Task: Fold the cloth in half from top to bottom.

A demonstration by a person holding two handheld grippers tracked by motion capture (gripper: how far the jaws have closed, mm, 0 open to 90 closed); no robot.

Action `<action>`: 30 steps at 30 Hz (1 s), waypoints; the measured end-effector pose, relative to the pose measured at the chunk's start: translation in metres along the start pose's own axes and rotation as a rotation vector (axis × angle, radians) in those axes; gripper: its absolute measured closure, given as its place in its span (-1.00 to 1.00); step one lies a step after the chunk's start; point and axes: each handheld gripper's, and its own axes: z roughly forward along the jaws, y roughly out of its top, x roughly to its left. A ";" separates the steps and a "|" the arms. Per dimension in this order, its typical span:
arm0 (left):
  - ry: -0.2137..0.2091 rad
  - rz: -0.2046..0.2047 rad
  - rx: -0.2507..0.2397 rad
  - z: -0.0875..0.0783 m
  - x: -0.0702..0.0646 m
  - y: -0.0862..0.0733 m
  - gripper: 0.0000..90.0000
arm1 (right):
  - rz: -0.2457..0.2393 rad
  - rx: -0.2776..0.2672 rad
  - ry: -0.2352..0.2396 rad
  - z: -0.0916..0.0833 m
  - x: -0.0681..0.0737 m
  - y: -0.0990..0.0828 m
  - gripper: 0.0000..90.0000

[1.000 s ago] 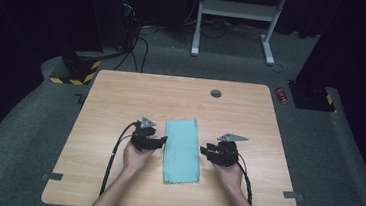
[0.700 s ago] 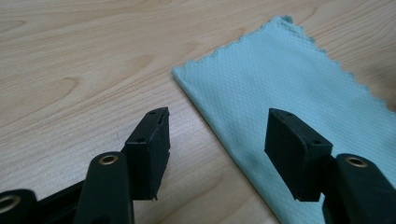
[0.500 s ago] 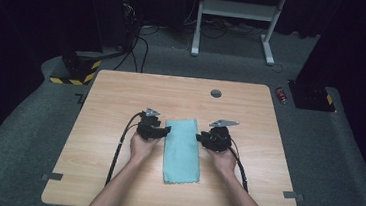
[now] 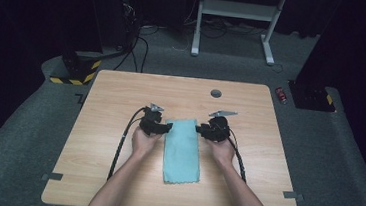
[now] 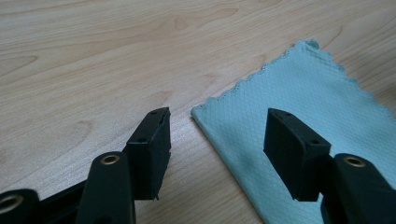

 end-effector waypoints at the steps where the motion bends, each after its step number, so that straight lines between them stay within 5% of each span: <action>1: 0.003 -0.006 0.001 0.001 0.001 0.000 -0.07 | -0.001 0.005 -0.005 0.001 0.001 0.003 0.48; 11: 0.001 -0.053 0.008 0.005 0.008 0.002 -0.06 | -0.007 0.021 -0.044 0.018 -0.001 0.014 0.46; 22: 0.016 -0.011 0.032 0.013 -0.001 0.006 -0.06 | 0.026 0.043 -0.058 0.026 -0.012 0.010 0.39; 30: 0.034 0.029 0.045 0.012 -0.004 0.007 0.18 | 0.044 0.070 -0.067 0.033 -0.016 0.007 0.39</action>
